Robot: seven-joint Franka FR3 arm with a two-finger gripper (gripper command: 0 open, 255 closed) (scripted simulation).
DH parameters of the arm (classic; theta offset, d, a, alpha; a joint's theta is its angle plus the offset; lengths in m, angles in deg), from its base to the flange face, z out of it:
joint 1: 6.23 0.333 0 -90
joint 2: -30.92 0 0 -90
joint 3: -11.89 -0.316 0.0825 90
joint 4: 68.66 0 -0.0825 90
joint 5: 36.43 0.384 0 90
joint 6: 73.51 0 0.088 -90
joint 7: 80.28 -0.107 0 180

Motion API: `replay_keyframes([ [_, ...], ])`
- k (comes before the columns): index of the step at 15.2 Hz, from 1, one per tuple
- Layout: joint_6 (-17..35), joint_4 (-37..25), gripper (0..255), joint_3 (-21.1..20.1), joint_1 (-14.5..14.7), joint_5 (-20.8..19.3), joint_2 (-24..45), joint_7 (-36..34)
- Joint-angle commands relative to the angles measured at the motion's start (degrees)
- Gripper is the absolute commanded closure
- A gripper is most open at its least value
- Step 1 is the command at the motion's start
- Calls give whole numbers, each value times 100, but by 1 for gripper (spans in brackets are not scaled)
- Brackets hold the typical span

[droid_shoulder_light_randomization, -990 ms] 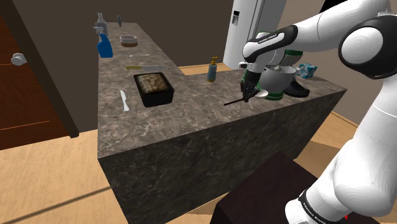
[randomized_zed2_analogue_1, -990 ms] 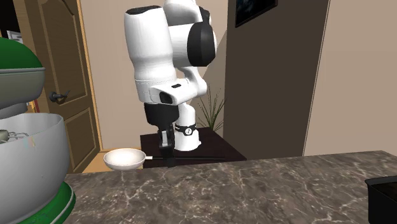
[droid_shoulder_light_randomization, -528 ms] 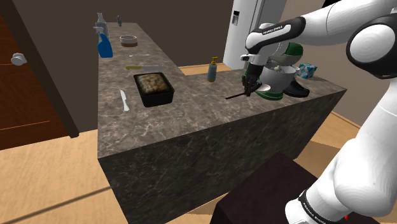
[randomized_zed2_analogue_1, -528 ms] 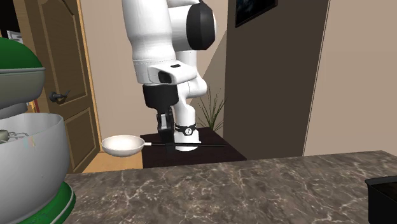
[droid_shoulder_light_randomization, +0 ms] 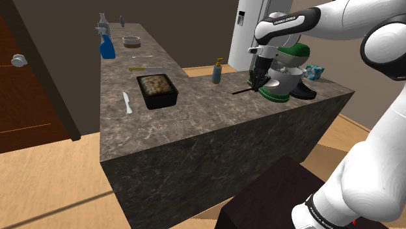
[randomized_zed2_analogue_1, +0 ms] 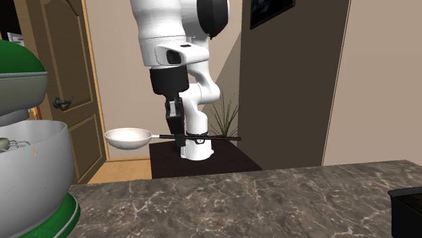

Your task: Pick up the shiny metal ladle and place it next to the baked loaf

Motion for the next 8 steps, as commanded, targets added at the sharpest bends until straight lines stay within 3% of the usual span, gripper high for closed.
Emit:
replay_keyframes([
  [1,-149,-127,255,1,2,-19,-26,-26],
  [8,-526,-422,255,-60,83,-79,-145,-232],
])
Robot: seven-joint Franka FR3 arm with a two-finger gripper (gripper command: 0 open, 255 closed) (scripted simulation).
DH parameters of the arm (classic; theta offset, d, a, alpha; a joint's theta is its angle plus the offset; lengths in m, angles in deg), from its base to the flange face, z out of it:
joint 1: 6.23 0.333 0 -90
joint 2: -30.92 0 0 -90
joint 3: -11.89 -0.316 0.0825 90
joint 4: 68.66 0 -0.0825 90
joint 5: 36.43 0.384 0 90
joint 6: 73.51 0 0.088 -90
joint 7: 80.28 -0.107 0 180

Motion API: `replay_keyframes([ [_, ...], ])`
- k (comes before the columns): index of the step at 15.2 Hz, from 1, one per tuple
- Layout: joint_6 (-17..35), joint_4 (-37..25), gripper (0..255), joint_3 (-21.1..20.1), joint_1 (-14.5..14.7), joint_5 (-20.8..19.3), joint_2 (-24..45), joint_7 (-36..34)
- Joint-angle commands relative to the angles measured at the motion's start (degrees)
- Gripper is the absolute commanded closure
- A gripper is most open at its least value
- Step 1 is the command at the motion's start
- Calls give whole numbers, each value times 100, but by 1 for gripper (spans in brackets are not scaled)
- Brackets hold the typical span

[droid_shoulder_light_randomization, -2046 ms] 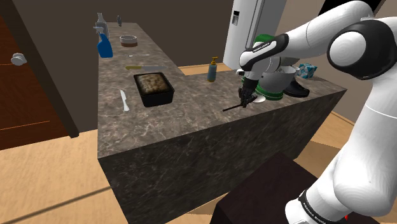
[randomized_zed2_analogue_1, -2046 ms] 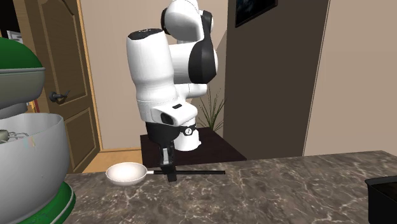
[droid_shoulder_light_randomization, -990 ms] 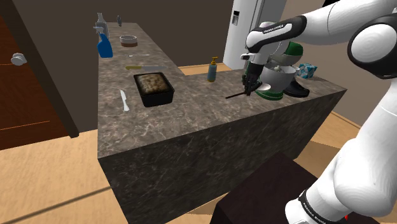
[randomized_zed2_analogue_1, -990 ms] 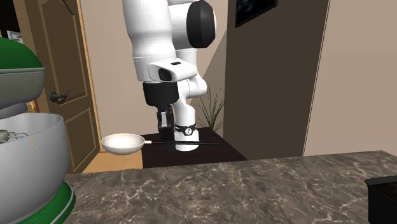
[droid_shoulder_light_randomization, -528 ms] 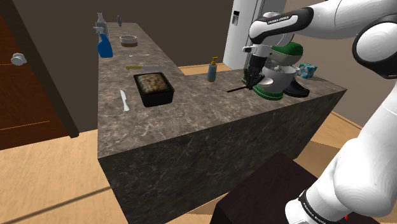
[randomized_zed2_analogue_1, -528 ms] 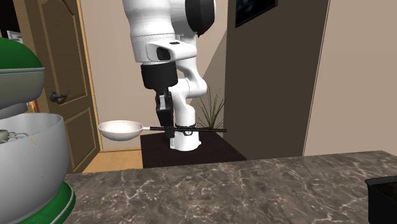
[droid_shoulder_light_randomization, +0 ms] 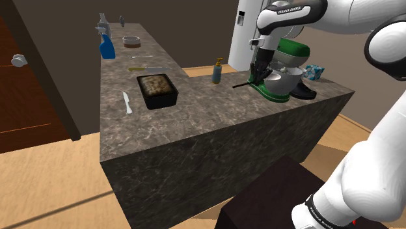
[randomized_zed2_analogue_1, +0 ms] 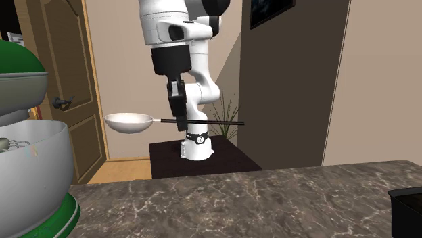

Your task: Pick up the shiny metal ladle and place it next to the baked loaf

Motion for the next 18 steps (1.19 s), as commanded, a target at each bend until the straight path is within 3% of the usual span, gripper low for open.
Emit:
replay_keyframes([
  [1,16,76,255,-102,124,-30,-96,-234],
  [10,216,304,255,-709,768,-5,-287,-1467],
  [18,310,47,255,-1211,1287,152,-48,-2446],
])
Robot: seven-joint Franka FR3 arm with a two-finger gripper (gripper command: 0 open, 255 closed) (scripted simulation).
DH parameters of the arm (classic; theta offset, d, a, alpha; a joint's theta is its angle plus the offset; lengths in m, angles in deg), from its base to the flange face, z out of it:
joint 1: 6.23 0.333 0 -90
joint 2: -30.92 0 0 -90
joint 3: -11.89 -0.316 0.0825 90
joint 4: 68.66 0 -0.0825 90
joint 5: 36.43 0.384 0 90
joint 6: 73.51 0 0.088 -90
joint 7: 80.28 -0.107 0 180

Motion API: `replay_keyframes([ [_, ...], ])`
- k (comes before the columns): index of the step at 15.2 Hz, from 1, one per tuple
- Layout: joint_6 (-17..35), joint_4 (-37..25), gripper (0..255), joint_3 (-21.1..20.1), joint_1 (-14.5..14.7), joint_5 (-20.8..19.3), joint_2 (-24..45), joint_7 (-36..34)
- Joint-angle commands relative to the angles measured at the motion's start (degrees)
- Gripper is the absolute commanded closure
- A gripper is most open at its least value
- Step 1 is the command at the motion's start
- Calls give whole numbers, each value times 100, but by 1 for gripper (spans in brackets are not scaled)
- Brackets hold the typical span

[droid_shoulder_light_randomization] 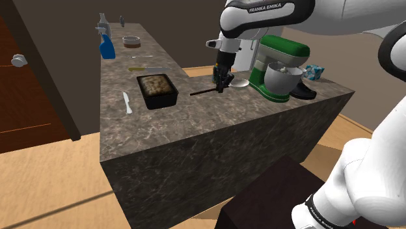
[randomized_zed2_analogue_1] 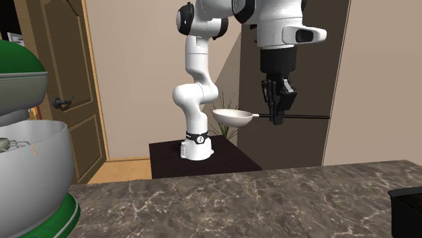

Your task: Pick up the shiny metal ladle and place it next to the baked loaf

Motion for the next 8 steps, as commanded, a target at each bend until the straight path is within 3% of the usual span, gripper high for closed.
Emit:
replay_keyframes([
  [1,3,-141,255,-121,127,52,115,-246],
  [8,-24,-788,255,-492,545,208,641,-1022],
])
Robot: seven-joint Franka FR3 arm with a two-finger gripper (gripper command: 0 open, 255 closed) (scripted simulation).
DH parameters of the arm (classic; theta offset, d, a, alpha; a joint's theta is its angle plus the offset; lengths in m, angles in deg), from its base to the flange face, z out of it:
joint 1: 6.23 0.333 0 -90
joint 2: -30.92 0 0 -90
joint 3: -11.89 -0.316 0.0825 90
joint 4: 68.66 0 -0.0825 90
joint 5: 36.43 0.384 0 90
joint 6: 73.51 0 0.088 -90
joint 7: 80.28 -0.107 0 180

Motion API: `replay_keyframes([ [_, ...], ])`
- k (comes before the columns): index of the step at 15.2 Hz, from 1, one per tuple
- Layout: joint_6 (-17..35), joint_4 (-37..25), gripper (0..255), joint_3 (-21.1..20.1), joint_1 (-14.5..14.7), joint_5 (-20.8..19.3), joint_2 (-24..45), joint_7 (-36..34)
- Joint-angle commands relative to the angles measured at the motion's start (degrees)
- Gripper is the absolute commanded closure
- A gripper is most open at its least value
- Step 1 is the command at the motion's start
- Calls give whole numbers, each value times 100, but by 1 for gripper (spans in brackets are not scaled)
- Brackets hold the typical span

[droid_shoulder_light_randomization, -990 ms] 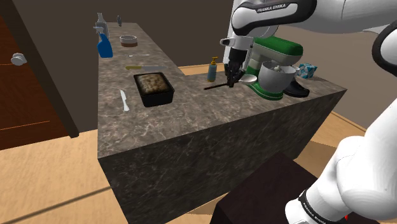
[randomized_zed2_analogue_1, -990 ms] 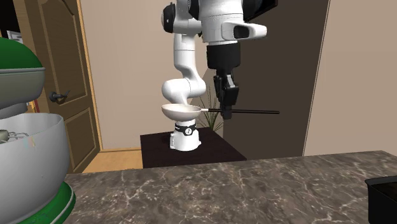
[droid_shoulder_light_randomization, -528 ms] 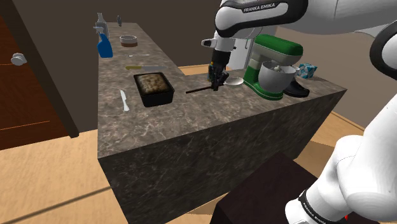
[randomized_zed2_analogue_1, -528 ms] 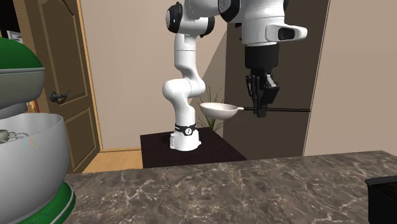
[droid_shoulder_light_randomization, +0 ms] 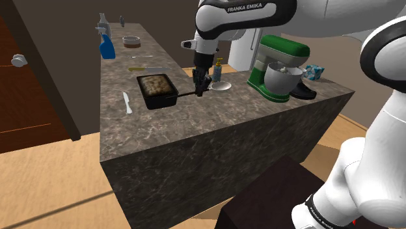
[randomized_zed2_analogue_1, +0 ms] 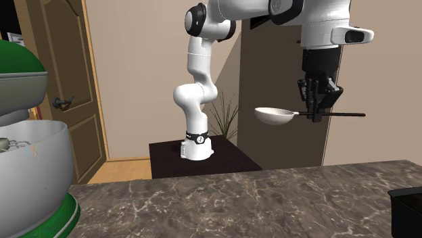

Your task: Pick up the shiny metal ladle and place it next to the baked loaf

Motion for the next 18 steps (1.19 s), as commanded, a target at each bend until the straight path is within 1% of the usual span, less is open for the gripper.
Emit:
replay_keyframes([
  [1,-11,-209,255,-104,122,40,168,-233],
  [7,-174,-1145,255,-366,438,150,858,-857],
  [13,-515,-2470,255,-574,701,232,1760,-1445],
  [18,-123,-2050,255,-578,728,241,1736,-1386],
])
